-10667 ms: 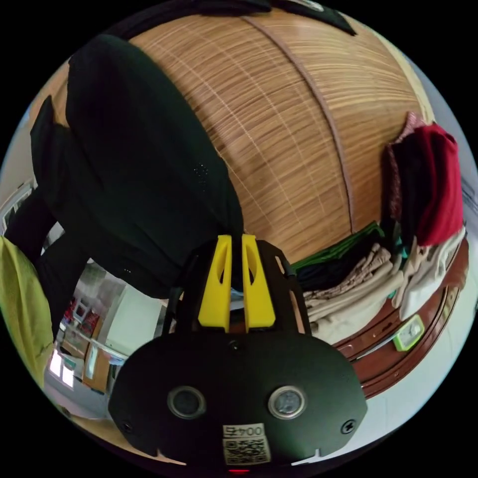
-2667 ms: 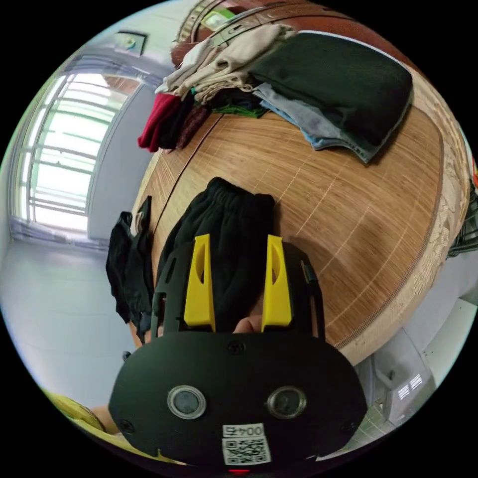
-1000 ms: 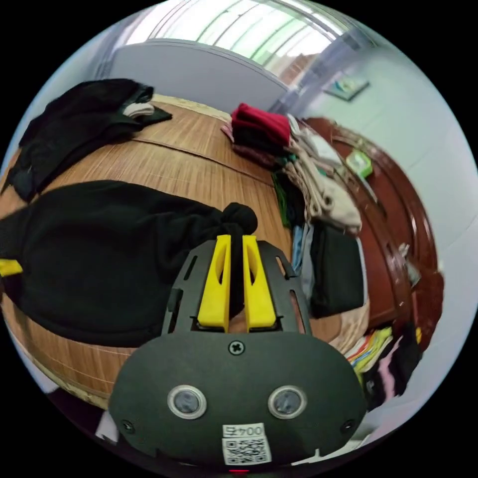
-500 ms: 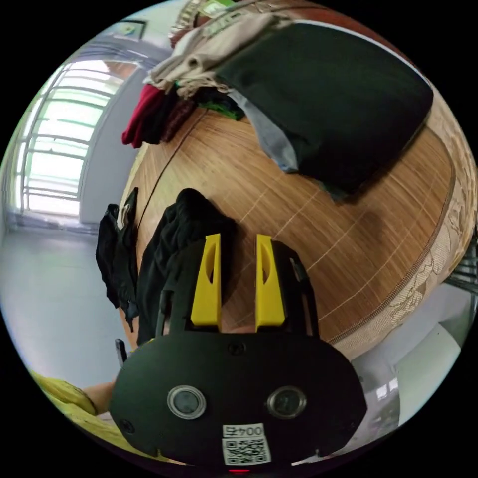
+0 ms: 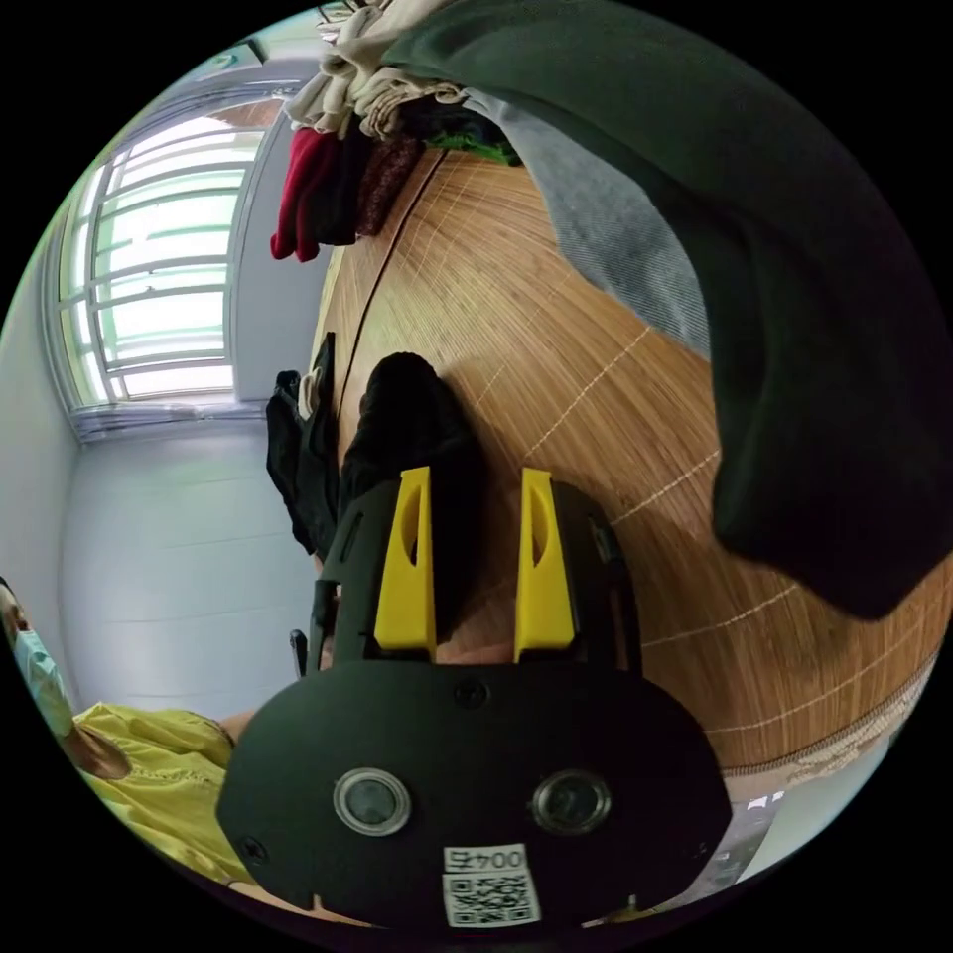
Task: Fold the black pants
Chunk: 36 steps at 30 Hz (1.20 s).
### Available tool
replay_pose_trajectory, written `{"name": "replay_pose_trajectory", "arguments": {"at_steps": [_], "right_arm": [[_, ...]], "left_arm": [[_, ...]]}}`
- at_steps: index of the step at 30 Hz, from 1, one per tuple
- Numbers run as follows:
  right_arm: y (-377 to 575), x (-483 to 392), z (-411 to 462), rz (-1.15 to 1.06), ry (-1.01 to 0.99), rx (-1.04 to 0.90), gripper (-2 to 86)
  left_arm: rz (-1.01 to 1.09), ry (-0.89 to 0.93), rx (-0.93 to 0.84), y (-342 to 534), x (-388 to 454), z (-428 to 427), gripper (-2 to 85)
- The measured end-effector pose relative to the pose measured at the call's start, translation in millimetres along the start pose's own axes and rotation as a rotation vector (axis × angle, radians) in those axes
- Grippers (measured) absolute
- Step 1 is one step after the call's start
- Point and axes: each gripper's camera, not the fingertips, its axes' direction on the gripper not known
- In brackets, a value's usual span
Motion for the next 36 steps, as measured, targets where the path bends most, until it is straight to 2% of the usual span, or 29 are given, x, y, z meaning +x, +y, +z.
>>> {"name": "replay_pose_trajectory", "arguments": {"at_steps": [6, 9, 12, 14, 15, 18, 20, 22, 23, 25, 27, 30, 32, 36], "right_arm": [[-17.5, 4.3, 11.4, -0.015, -0.085, -0.043, 10.4], [-22.1, 3.6, 22.5, 0.002, -0.165, -0.014, 4.6], [-11.8, -22.4, 15.9, -0.037, -0.068, 0.143, 0.9], [8.2, -53.9, 0.6, -0.133, 0.086, 0.269, -0.2], [12.9, -54.3, -0.9, -0.124, 0.121, 0.284, -0.3], [32.3, -16.9, 2.9, 0.080, 0.172, 0.280, -0.5], [42.6, 3.7, 16.3, 0.159, 0.234, 0.215, -0.4], [48.6, 11.7, 21.0, 0.203, 0.159, 0.209, -0.1], [52.7, 12.6, 19.4, 0.229, 0.129, 0.229, 0.1], [63.7, 1.8, 6.8, 0.258, 0.209, 0.364, 0.7], [69.3, -24.5, 2.3, 0.171, 0.304, 0.428, 2.7], [63.9, -89.2, 47.9, -0.153, 0.494, 0.257, 4.0], [64.1, -132.0, 115.3, -0.388, 0.594, 0.044, 4.1], [71.4, -155.5, 209.1, -0.541, 0.821, -0.188, 5.2]], "left_arm": [[0.008, -0.003, 0.016, 5.5, -1.1, -0.8, 0.0], [-0.003, 0.006, 0.022, 7.7, -3.8, -1.0, 0.0], [-0.002, 0.010, 0.022, 8.8, -6.2, -1.6, 0.0], [-0.005, 0.024, 0.026, 9.8, -10.0, -1.7, 0.0], [-0.005, 0.028, 0.028, 10.3, -11.0, -1.7, 0.0], [0.008, 0.040, 0.044, 12.5, -14.4, -2.0, 0.1], [0.037, 0.051, 0.054, 12.3, -15.4, -3.1, 0.1], [0.069, 0.041, 0.055, 11.7, -15.3, -3.3, 0.1], [0.086, 0.037, 0.059, 12.1, -15.9, -3.4, 0.1], [0.091, 0.040, 0.066, 12.9, -18.6, -3.4, 0.1], [0.084, 0.049, 0.067, 12.7, -22.3, -3.1, 0.1], [0.080, 0.051, 0.071, 12.0, -26.7, -3.1, 0.2], [0.084, 0.056, 0.079, 11.9, -31.5, -4.4, 0.4], [0.060, 0.138, 0.082, 7.2, -54.1, -15.4, 1.1]]}}
